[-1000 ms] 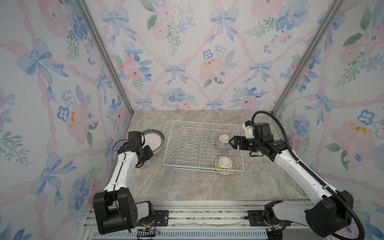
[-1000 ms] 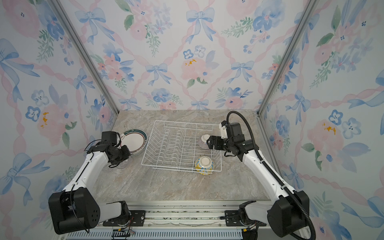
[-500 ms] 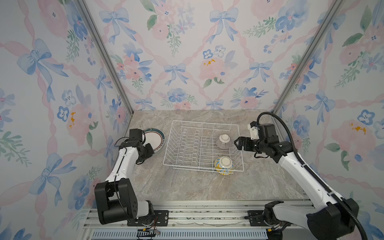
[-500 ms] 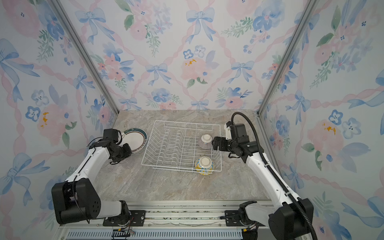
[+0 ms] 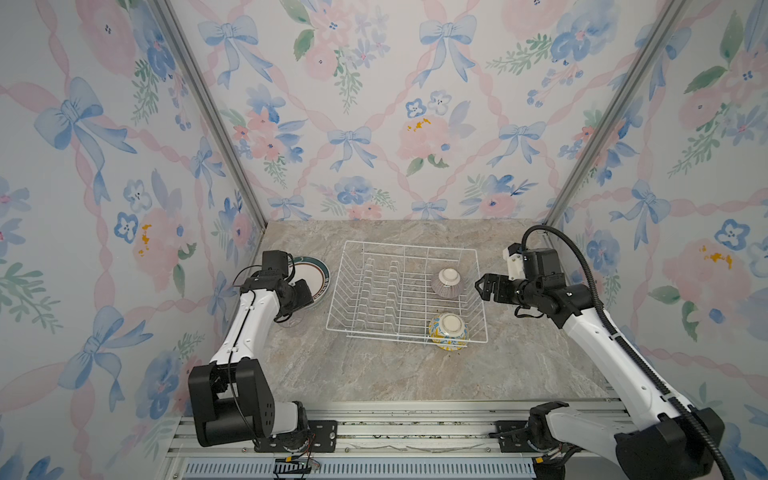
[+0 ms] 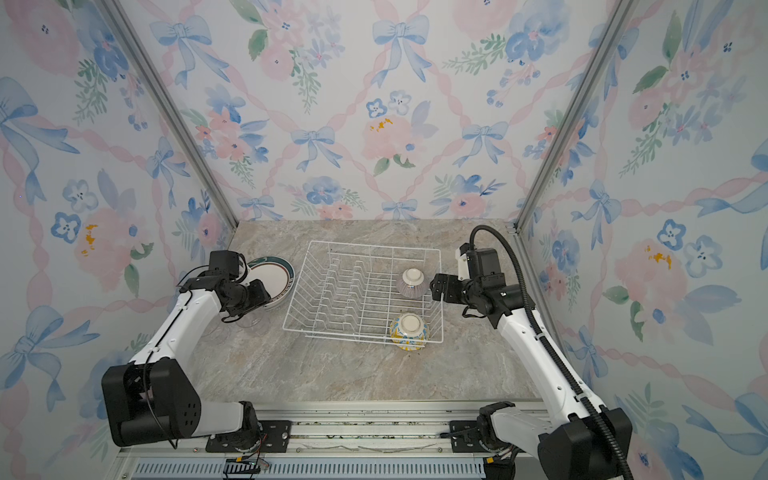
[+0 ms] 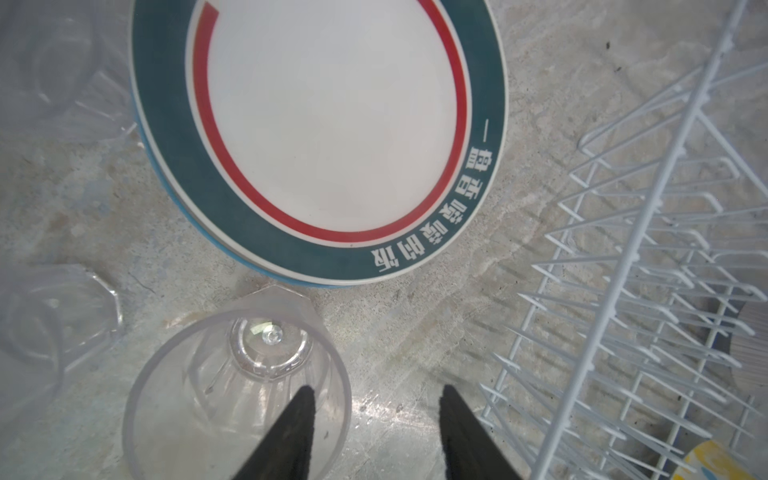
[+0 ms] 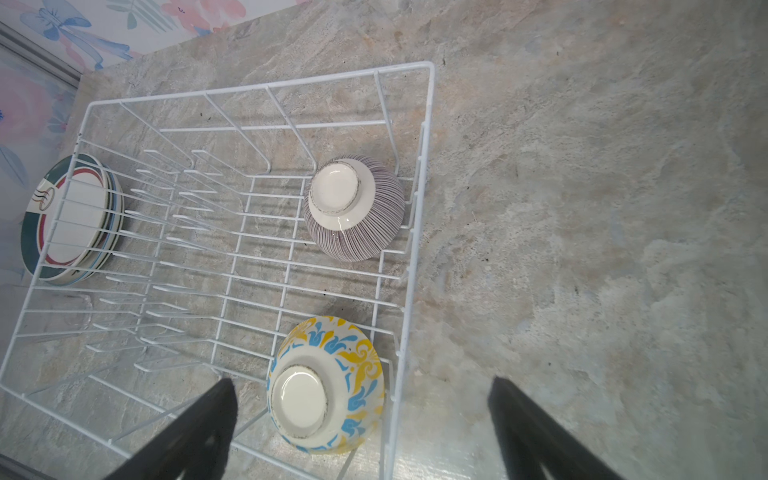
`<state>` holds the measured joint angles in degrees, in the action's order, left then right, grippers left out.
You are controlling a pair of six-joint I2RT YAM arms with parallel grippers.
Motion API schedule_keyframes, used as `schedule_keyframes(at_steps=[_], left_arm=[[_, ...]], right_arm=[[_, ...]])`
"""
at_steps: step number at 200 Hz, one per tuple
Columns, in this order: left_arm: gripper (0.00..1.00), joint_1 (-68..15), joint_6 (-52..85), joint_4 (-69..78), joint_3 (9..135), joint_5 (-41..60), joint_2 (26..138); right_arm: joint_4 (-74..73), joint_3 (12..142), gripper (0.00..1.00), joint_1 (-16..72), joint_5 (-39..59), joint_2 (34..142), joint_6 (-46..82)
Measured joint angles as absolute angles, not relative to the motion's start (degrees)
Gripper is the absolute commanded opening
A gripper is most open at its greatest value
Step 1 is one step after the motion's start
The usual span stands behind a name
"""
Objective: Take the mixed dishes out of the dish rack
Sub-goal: 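Move the left gripper over the rack toward the yellow-and-blue bowl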
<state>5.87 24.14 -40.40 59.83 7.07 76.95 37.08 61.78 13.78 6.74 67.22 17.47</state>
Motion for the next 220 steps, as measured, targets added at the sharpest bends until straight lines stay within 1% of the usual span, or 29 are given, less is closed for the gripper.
schedule_keyframes(at_steps=[46, 53, 59, 83, 96, 123, 133, 159, 188, 209, 220], left_arm=[[0.98, 0.27, 24.8, -40.4, 62.17, 9.02, 70.78], [0.98, -0.8, 25.15, -40.38, 62.54, 9.26, 70.24], [0.98, -1.78, 25.52, -40.38, 62.87, 9.43, 69.84], [0.98, -5.89, 26.63, -40.34, 63.86, 9.39, 69.04], [0.98, -7.99, 27.29, -40.29, 64.05, 9.37, 68.86], [0.98, -11.51, 28.58, -39.48, 64.05, 9.23, 68.82], [0.98, -12.36, 28.75, -38.98, 64.07, 9.21, 68.82], [0.98, -13.52, 29.23, -37.8, 64.1, 8.88, 68.84], [0.98, -14.61, 29.87, -36.64, 64.07, 8.82, 68.84], [0.98, -15.38, 30.39, -34.98, 63.31, 8.82, 68.82], [0.98, -15.73, 30.76, -34.15, 62.22, 8.84, 68.79]], right_arm=[[38.76, 61.65, 0.97, 13.54, 6.44, 70.54, 16.01], [38.79, 61.43, 0.97, 13.54, 6.48, 71.37, 15.97], [38.76, 61.08, 1.0, 13.54, 6.63, 72.14, 15.97], [38.37, 59.53, 0.84, 13.54, 7.25, 75.05, 16.1], [38.09, 59.11, 0.78, 13.54, 7.4, 76.97, 16.23], [37.45, 59.0, 0.61, 13.67, 6.61, 79.75, 16.73], [37.39, 59.02, 0.56, 14.02, 5.5, 80.58, 16.6], [37.47, 59.29, 0.49, 14.85, 2.61, 82.52, 16.58], [37.71, 60.84, 0.46, 15.94, 0.34, 84.79, 16.29], [38.44, 62.13, 0.35, 16.53, -1.02, 86.08, 15.94], [38.83, 62.63, 0.34, 17.02, -1.54, 86.48, 15.49]])
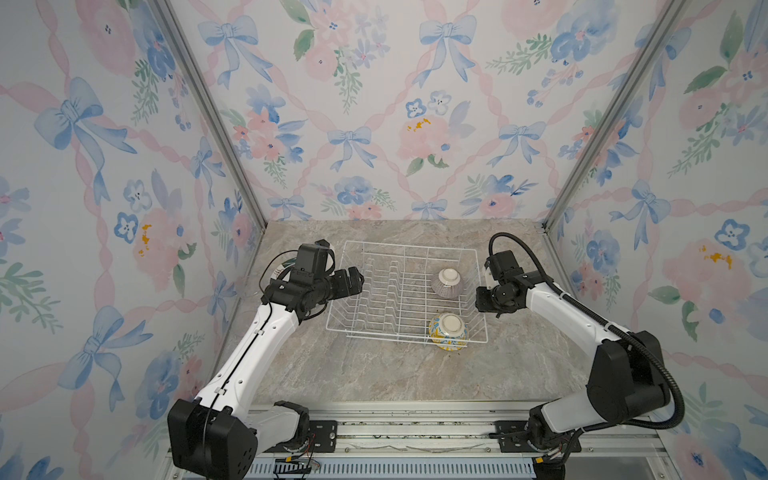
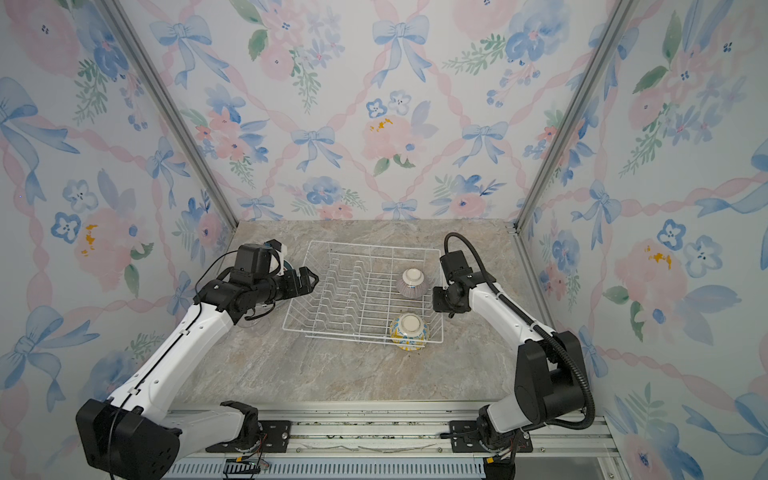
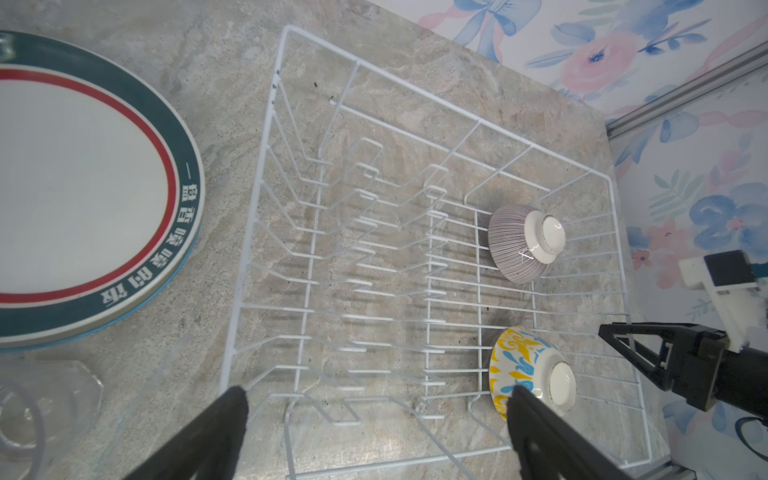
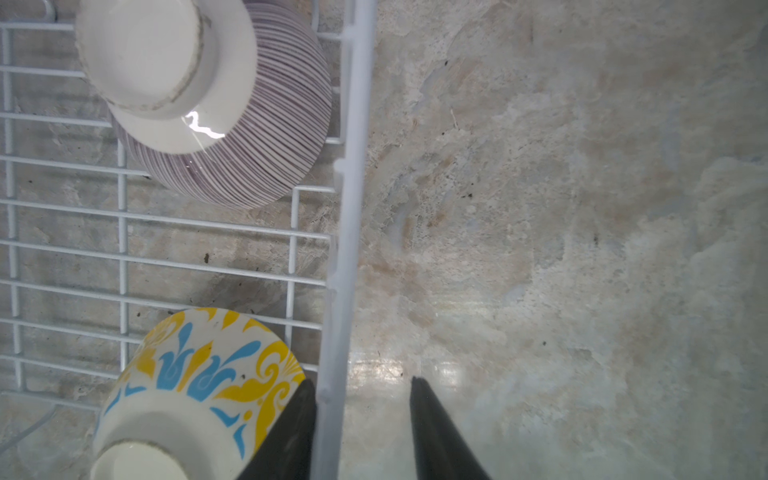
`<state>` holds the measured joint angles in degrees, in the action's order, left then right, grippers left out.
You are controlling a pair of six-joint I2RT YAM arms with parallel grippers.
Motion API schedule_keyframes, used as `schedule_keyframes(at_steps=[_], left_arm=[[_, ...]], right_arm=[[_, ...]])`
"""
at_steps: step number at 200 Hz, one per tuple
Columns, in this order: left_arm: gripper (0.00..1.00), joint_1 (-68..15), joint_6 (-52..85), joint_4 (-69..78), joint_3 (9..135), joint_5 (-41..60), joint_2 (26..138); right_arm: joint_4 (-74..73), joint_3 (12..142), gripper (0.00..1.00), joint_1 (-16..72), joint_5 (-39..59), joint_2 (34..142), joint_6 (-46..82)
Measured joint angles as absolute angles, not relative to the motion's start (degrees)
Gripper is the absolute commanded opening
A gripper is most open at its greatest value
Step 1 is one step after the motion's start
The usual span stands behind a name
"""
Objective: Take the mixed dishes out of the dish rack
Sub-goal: 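Move the left gripper over the rack toward the yellow-and-blue bowl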
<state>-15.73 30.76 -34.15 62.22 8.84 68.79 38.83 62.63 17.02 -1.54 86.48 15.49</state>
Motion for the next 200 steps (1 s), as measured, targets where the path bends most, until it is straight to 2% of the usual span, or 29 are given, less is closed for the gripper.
schedule_keyframes(at_steps=[74, 140, 154, 168, 186, 200], left_arm=[[0.98, -19.94, 33.69, -30.11, 58.94, 9.04, 68.79], [0.98, -24.58, 34.61, -28.03, 59.48, 8.86, 71.77], [0.98, -25.74, 34.81, -27.66, 59.94, 8.82, 72.69], [0.98, -26.96, 35.03, -27.2, 60.77, 8.82, 73.67], [0.98, -28.69, 35.24, -26.39, 62.28, 8.82, 75.33], [0.98, -30.39, 35.46, -25.76, 63.7, 8.8, 76.88]], right_arm=[[39.7, 65.06, 0.32, 15.55, -6.96, 88.97, 13.87], [40.53, 65.06, 0.35, 10.04, -9.69, 88.18, 13.65], [40.77, 65.06, 0.42, 9.67, -9.67, 87.53, 13.61], [41.04, 65.06, 0.59, 9.56, -9.26, 86.41, 13.69], [41.32, 65.06, 0.72, 9.52, -7.57, 83.42, 14.26], [41.41, 65.08, 0.87, 9.52, -5.78, 80.2, 14.68]])
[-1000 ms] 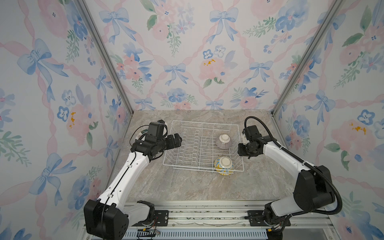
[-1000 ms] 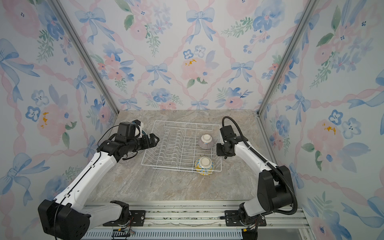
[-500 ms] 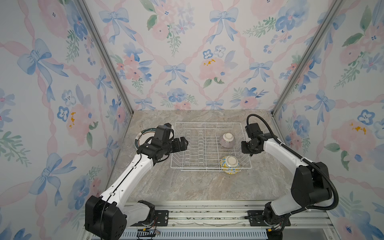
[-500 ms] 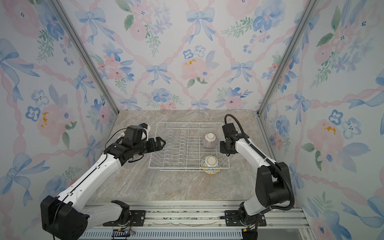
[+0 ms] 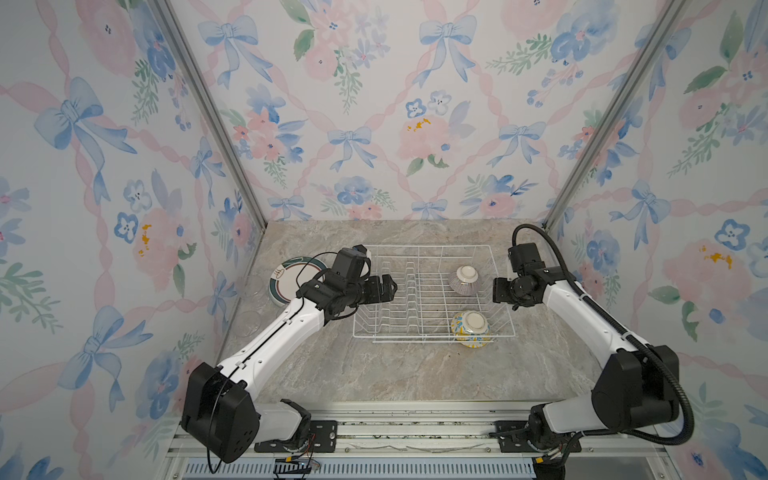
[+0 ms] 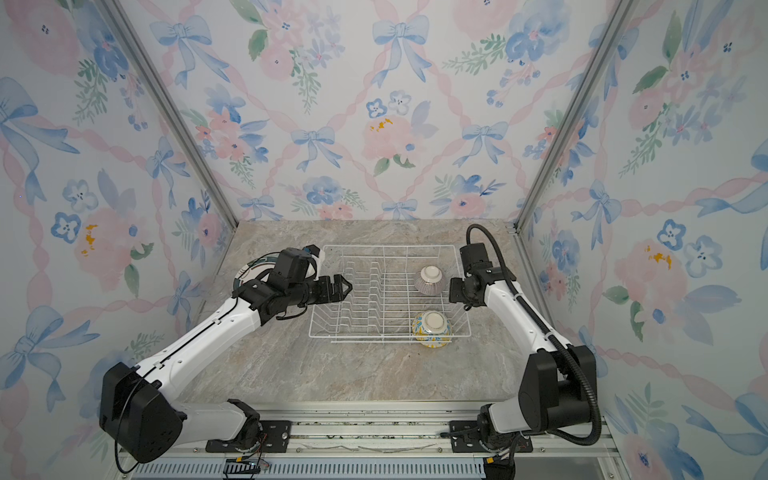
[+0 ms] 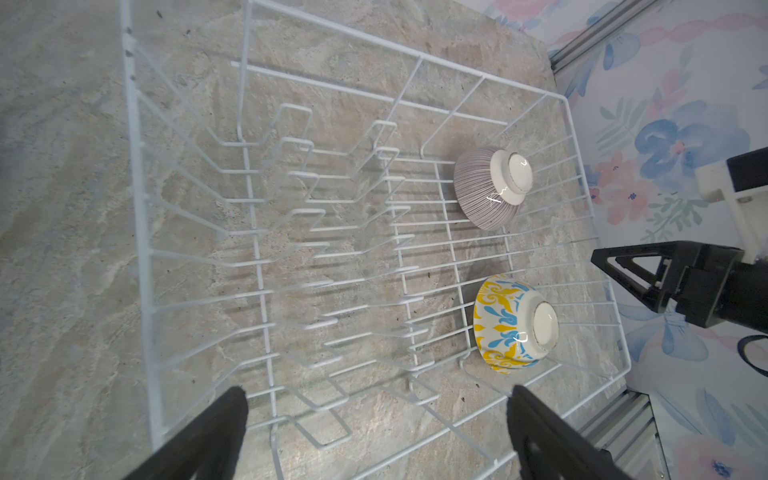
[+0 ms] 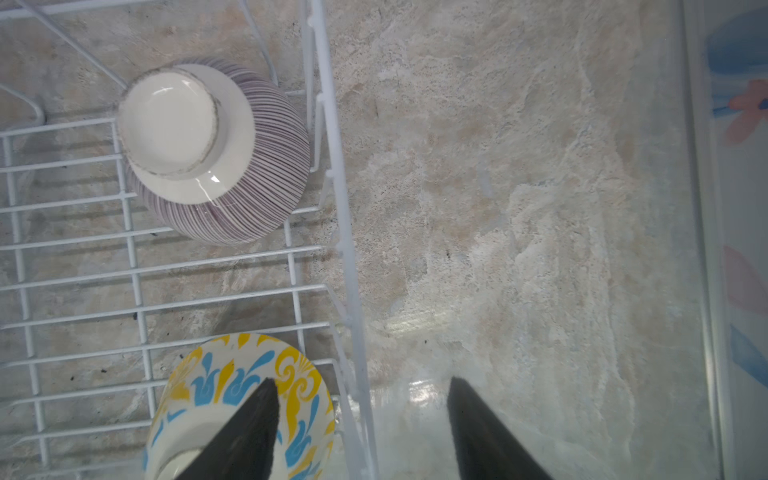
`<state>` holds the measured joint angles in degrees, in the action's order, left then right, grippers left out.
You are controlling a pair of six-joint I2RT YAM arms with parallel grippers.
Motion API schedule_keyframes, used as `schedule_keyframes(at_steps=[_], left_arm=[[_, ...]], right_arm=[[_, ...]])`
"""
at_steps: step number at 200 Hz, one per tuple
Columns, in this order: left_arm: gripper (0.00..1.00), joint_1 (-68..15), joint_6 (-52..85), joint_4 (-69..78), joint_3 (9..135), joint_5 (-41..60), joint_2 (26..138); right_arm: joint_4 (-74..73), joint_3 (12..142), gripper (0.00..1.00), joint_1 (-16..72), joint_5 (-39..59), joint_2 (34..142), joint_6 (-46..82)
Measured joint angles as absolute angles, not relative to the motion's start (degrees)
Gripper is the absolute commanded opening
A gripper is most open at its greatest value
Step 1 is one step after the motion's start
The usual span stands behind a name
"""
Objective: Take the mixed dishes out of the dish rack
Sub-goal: 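Move the left gripper over the rack toward the yellow-and-blue bowl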
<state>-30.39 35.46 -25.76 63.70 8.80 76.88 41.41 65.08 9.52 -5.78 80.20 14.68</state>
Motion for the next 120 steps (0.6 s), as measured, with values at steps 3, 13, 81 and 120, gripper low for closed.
schedule_keyframes(at_steps=[3, 13, 81, 120], left_arm=[[0.98, -30.85, 35.51, -25.56, 64.12, 8.73, 77.28], [0.98, -32.42, 35.86, -24.88, 65.39, 8.62, 78.78], [0.98, -40.1, 37.32, -19.64, 73.1, 9.5, 92.71], [0.98, -42.81, 39.92, -15.22, 73.45, 12.34, 99.0]], right_arm=[[41.39, 65.08, 0.89, 9.52, -5.41, 79.55, 14.06], [41.41, 65.08, 0.96, 9.52, -4.14, 76.79, 15.22], [41.1, 59.53, 0.97, 9.54, 4.29, 57.49, 17.61], [40.99, 53.04, 0.97, 9.54, 8.71, 48.18, 18.83]])
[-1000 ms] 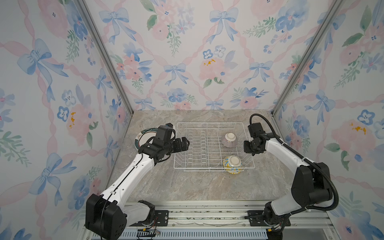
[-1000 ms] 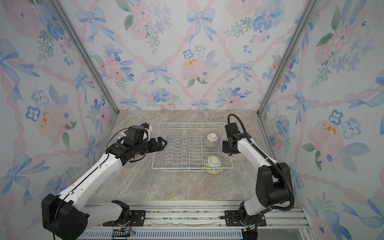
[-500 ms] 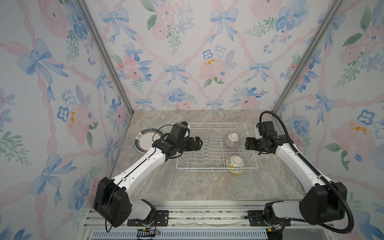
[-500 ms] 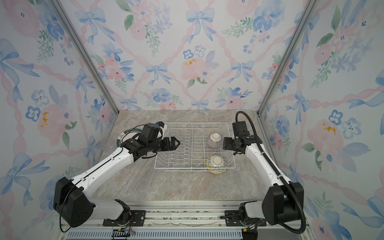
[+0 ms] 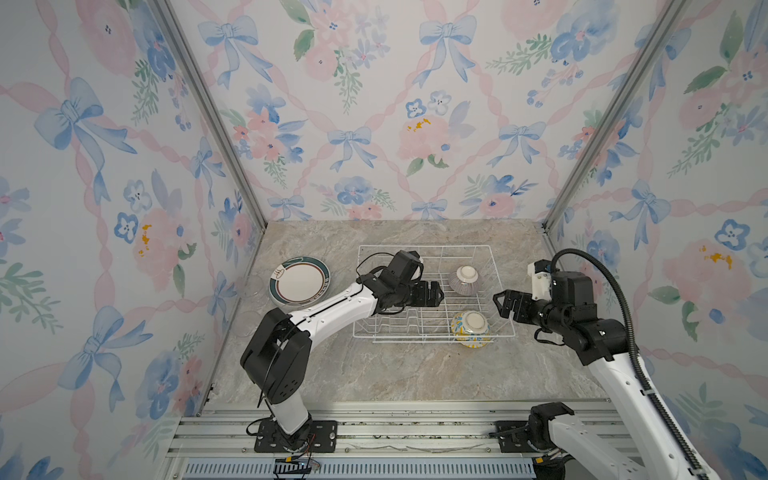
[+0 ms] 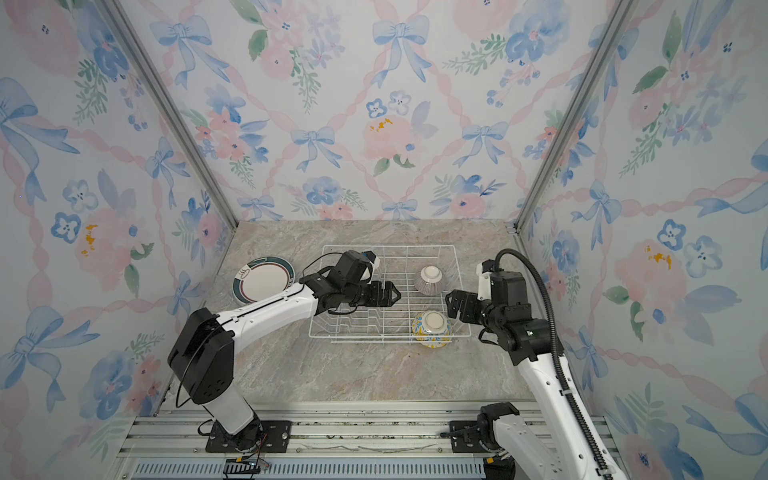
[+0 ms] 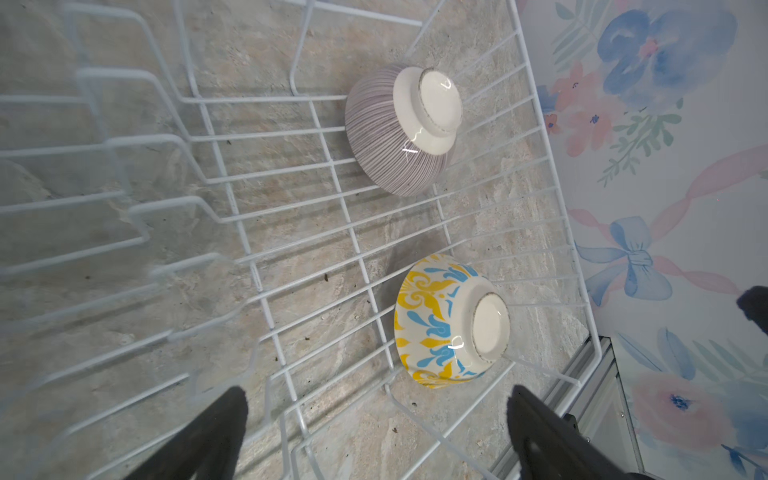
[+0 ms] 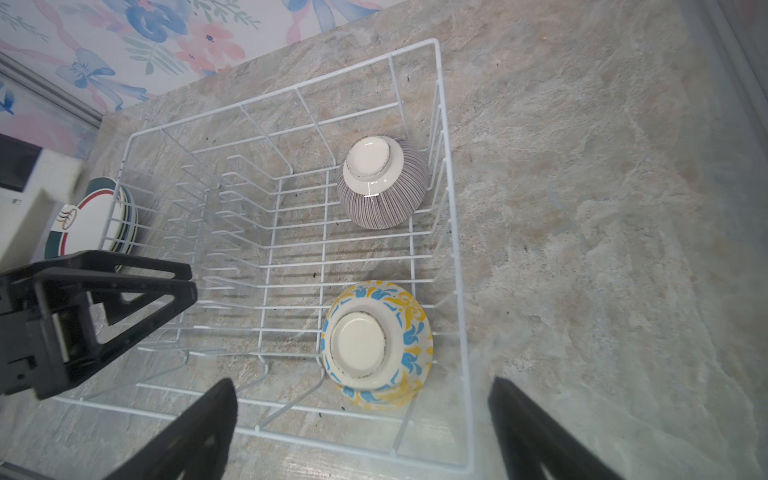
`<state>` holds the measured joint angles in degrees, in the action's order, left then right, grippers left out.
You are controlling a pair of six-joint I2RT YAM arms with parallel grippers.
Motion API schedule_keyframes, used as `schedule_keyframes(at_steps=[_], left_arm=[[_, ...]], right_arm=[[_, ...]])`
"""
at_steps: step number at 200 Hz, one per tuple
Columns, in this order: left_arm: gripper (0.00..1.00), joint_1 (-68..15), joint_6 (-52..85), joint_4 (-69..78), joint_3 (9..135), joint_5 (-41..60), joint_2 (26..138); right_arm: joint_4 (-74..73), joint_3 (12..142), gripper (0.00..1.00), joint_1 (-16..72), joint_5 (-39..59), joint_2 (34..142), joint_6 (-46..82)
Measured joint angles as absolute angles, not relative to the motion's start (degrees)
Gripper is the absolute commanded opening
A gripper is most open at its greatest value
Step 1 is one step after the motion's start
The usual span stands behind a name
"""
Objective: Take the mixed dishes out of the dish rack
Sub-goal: 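Move the left gripper over the rack toward the yellow-and-blue bowl, then lower the left gripper onto the rim of the yellow-and-blue bowl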
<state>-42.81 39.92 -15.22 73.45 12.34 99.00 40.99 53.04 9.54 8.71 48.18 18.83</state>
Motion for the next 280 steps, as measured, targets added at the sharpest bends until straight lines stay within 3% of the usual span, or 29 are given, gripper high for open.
schedule_keyframes(at_steps=[280], left_arm=[[0.98, -48.71, 53.12, -4.21, 80.44, 21.8, 117.21]], right_arm=[[40.95, 48.27, 0.97, 9.54, 14.59, 44.03, 20.47]])
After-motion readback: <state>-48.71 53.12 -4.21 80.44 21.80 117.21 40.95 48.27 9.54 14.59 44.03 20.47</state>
